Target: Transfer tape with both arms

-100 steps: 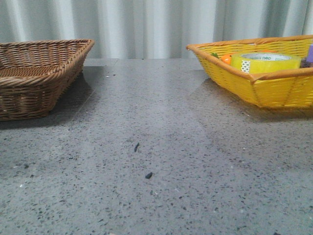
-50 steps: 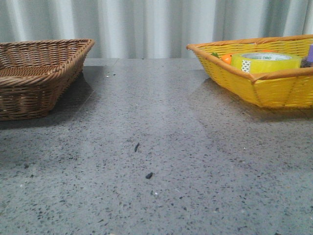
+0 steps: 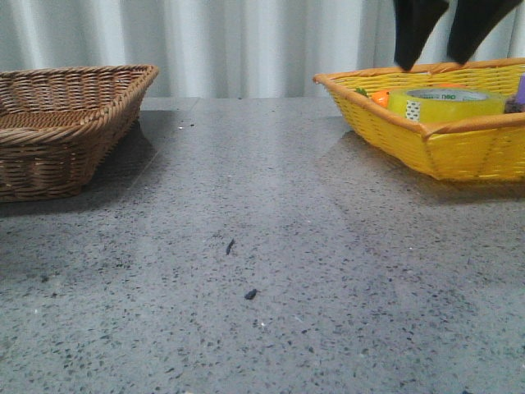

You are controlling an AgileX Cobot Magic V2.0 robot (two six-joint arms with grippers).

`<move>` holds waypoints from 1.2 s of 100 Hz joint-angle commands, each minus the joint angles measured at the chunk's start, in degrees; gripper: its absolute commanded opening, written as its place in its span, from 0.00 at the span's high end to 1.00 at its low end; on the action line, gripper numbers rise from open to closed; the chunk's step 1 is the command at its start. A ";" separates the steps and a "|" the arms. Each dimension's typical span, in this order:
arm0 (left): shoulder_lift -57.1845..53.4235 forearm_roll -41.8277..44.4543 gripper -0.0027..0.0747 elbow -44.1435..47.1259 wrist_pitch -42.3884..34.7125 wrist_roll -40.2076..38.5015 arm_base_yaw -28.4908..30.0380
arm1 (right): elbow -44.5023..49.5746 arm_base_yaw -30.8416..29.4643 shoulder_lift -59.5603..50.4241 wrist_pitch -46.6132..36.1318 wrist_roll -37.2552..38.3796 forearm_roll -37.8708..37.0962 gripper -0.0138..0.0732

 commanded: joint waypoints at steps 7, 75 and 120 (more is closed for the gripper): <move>0.19 0.22 0.47 -2.13 -4.51 -0.07 -0.64 | -2.03 0.16 1.26 -3.03 -0.59 -0.55 0.42; 0.19 0.22 0.47 -2.13 -0.90 -0.07 -0.64 | -10.85 2.24 -8.18 -8.33 -0.59 -0.92 0.91; 1.02 0.22 0.47 -2.13 -2.47 -0.07 -0.64 | -23.44 17.09 -1.57 -7.79 -0.59 2.18 0.91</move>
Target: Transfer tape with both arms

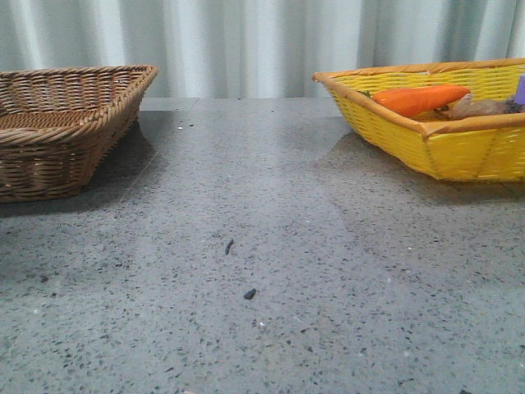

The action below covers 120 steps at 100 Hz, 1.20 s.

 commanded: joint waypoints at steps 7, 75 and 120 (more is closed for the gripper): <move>1.18 -0.04 0.47 -2.13 -4.67 -0.07 -0.64 | -1.84 0.91 4.38 -2.69 -0.40 0.00 0.91; 1.97 -6.73 0.47 -2.13 -11.50 0.15 -0.64 | -2.07 0.91 10.53 0.29 -0.40 2.60 0.27; 20.91 -6.73 0.64 -17.42 -14.15 7.73 -13.95 | -1.87 0.91 -15.42 13.50 -1.11 1.41 0.91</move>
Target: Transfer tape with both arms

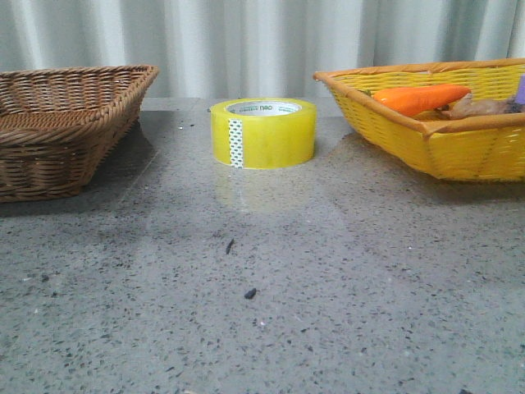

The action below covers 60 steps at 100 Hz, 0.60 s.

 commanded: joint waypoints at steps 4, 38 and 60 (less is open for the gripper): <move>7.74 -0.75 0.66 -9.19 -1.40 0.29 -2.81 | -1.65 -0.04 -7.81 -0.28 -0.71 -1.54 0.91; 26.87 -1.37 0.74 -32.91 13.48 0.29 -2.58 | 8.85 -0.04 -23.93 -1.33 -0.71 -6.29 0.91; 37.66 -3.27 0.61 -44.18 26.21 -0.11 -2.48 | 24.48 -0.04 -34.60 -7.66 -0.60 -6.71 0.91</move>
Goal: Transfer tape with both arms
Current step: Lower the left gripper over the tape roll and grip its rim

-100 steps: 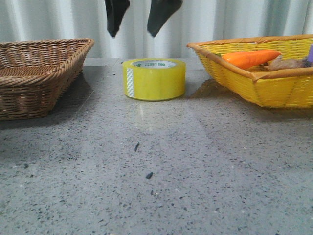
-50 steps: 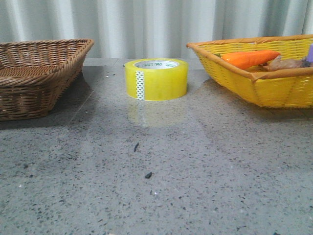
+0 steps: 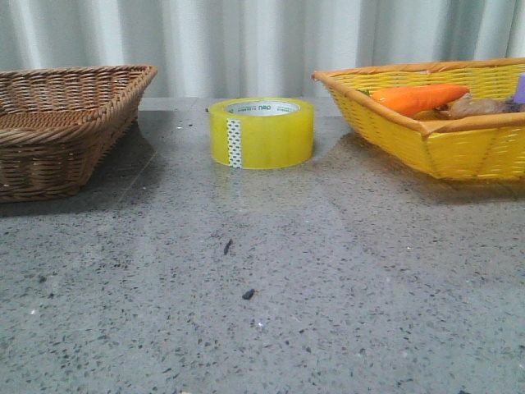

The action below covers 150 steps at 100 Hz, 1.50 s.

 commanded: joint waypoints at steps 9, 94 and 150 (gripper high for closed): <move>5.25 -1.48 0.40 -8.33 4.56 -0.24 -0.06 | 7.99 -0.04 -6.88 -9.92 -0.60 0.52 0.91; 18.50 2.16 0.53 -9.78 2.10 -2.10 0.07 | 11.29 -0.04 -20.18 -8.35 -0.60 1.86 0.91; 18.28 2.49 0.26 -13.57 15.63 -8.36 4.64 | 11.64 -0.04 -20.18 -9.53 -0.60 2.28 0.91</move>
